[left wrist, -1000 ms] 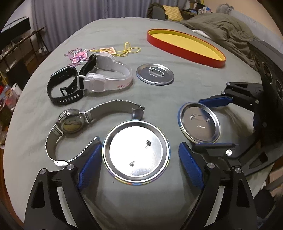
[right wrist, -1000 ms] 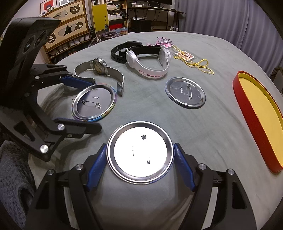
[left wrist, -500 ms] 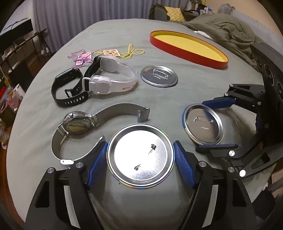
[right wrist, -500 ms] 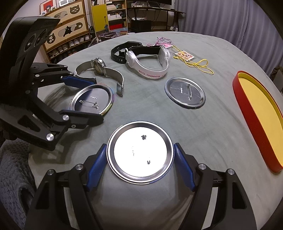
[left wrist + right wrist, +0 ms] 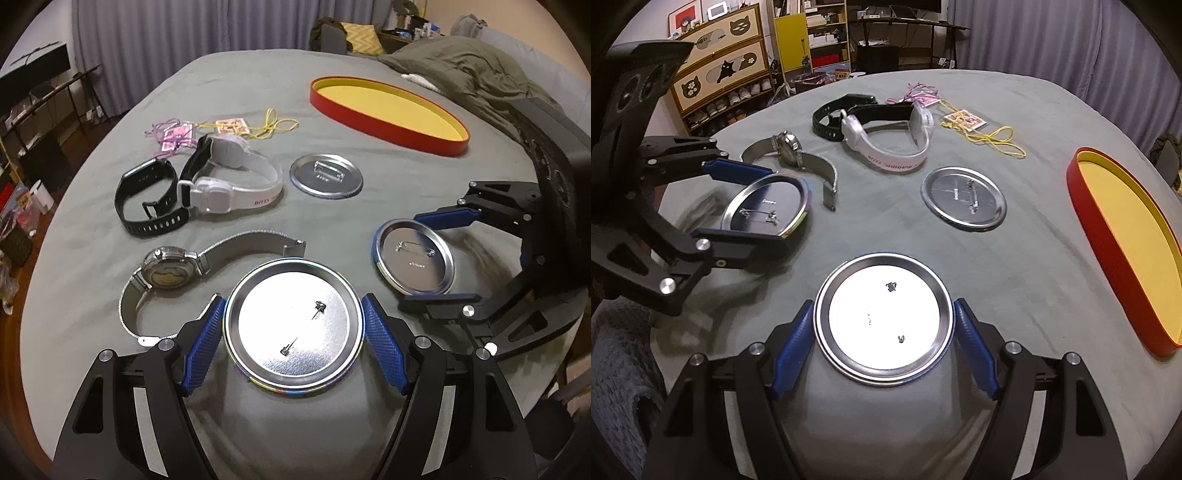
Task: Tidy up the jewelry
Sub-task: 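Carry both held badges over the yellow-lined red tray, then lower the badge onto the yellow felt and open the right tool, then open the left tool to set its badge on the yellow felt, then raise both open tools away from the tray toward the watches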
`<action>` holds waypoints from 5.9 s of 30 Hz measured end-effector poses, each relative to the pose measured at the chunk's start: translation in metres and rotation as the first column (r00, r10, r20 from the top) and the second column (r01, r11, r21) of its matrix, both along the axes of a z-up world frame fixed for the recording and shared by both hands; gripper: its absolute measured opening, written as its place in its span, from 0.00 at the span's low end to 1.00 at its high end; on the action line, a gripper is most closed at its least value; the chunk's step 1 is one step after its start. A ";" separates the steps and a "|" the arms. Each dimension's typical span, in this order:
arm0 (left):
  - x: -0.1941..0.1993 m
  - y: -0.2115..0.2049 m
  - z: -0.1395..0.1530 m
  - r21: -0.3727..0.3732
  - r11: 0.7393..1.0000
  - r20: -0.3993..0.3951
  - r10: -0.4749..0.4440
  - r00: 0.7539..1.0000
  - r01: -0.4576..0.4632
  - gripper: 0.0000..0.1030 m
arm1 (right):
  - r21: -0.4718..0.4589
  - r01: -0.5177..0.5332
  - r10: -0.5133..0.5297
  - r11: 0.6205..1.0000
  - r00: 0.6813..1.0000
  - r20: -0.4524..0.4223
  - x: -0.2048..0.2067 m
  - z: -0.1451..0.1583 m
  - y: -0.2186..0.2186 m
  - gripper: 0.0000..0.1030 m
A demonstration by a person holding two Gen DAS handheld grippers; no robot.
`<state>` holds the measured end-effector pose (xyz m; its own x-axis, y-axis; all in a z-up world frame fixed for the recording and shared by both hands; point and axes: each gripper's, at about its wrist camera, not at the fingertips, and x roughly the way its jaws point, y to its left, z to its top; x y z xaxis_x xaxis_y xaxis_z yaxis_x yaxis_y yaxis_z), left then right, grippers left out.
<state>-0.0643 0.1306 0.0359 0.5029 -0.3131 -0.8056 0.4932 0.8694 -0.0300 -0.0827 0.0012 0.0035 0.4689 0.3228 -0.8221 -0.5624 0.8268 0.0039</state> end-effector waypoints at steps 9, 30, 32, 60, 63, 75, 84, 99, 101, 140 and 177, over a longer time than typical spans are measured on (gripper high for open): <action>-0.005 -0.003 0.027 -0.010 1.000 0.034 -0.006 0.999 0.007 0.70 | 0.046 0.036 -0.038 0.998 0.999 0.035 0.001 0.023 -0.011 0.68; 0.025 -0.045 0.135 -0.071 0.994 0.137 -0.078 0.987 0.088 0.70 | 0.160 0.191 -0.220 0.968 0.958 0.183 0.019 0.122 -0.085 0.68; 0.037 -0.055 0.150 -0.083 0.991 0.150 -0.090 0.985 0.103 0.70 | 0.155 0.213 -0.242 0.965 0.949 0.202 0.027 0.137 -0.100 0.68; 0.260 -0.236 0.185 -0.181 0.949 0.147 -0.231 0.962 0.256 0.70 | 0.054 0.403 -0.401 0.914 0.873 0.276 0.199 0.203 -0.254 0.68; 0.281 -0.246 0.167 -0.168 0.950 0.139 -0.242 0.960 0.263 0.70 | 0.035 0.421 -0.416 0.906 0.876 0.243 0.222 0.181 -0.260 0.68; 0.333 -0.291 0.075 -0.024 0.950 0.052 -0.310 0.949 0.311 0.70 | -0.009 0.461 -0.458 0.887 0.882 0.109 0.287 0.088 -0.272 0.68; 0.342 -0.313 0.022 0.008 0.946 -0.009 -0.324 0.946 0.324 0.70 | -0.062 0.466 -0.465 0.882 0.885 0.038 0.309 0.042 -0.279 0.68; 0.353 -0.345 -0.015 0.119 0.940 -0.044 -0.317 0.947 0.320 0.70 | -0.065 0.520 -0.523 0.852 0.851 -0.052 0.324 0.006 -0.291 0.68; 0.354 -0.346 -0.015 0.121 0.939 -0.048 -0.318 0.947 0.321 0.70 | -0.040 0.528 -0.529 0.849 0.846 -0.060 0.324 0.004 -0.292 0.68; 0.347 -0.338 0.004 0.102 0.950 -0.031 -0.293 0.956 0.295 0.73 | -0.029 0.558 -0.558 0.829 0.829 -0.009 0.318 0.017 -0.288 0.75; 0.058 -0.124 0.292 0.203 0.934 0.177 -0.329 0.928 0.293 0.95 | 0.003 0.223 -0.215 0.975 0.935 0.283 0.078 0.336 -0.104 0.92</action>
<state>-0.0064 0.0063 0.3275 0.5621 -0.3479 -0.7503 0.7189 0.6541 0.2352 -0.0050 -0.1027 0.3395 0.7377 0.1646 -0.6547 -0.3425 0.9270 -0.1529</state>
